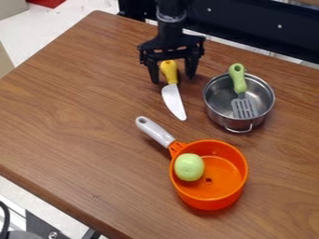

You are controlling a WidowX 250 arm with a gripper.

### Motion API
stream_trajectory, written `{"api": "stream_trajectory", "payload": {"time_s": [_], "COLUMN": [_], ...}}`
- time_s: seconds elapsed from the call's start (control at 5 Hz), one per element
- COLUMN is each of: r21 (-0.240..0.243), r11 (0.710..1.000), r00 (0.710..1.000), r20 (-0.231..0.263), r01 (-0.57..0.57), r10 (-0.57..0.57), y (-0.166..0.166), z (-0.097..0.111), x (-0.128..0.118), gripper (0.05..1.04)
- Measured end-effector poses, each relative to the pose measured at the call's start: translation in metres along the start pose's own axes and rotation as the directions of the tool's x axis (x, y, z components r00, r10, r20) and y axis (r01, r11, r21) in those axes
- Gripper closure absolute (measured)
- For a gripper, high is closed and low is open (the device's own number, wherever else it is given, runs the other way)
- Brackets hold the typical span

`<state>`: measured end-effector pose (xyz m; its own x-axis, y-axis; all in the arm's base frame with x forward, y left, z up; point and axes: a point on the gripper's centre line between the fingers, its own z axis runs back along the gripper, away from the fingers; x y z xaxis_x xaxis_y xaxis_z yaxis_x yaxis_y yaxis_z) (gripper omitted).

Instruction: Put the knife in the silver pot

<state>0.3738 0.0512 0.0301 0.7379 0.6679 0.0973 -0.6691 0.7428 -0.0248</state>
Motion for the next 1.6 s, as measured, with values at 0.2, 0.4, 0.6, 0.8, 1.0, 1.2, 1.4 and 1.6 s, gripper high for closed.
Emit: {"api": "stream_trajectory", "payload": {"time_s": [0.2, 0.4, 0.6, 0.8, 1.0, 1.2, 1.4, 1.6], "r21": [-0.043, -0.016, 0.007, 0.010, 0.015, 0.016, 0.048, 0.083], "r11": [0.999, 1.000, 1.000, 0.999, 0.999, 0.998, 0.995, 0.988], "r00": [1.000, 1.000, 1.000, 0.999, 0.999, 0.998, 0.996, 0.991], "r20": [-0.006, -0.005, 0.008, 0.006, -0.011, -0.012, -0.025, -0.020], "r01": [-0.005, -0.021, -0.030, -0.038, -0.044, -0.058, -0.089, -0.131], "r10": [0.004, 0.020, 0.030, 0.038, 0.044, 0.059, 0.090, 0.133], "y": [-0.003, -0.003, -0.003, -0.004, -0.002, -0.002, 0.004, 0.007], "z": [-0.001, -0.007, -0.009, -0.009, -0.009, -0.009, -0.009, -0.001], "x": [0.003, 0.009, 0.018, 0.022, 0.021, 0.020, 0.018, 0.023], "gripper": [0.085, 0.085, 0.118, 0.380, 0.605, 0.608, 0.608, 0.608]}}
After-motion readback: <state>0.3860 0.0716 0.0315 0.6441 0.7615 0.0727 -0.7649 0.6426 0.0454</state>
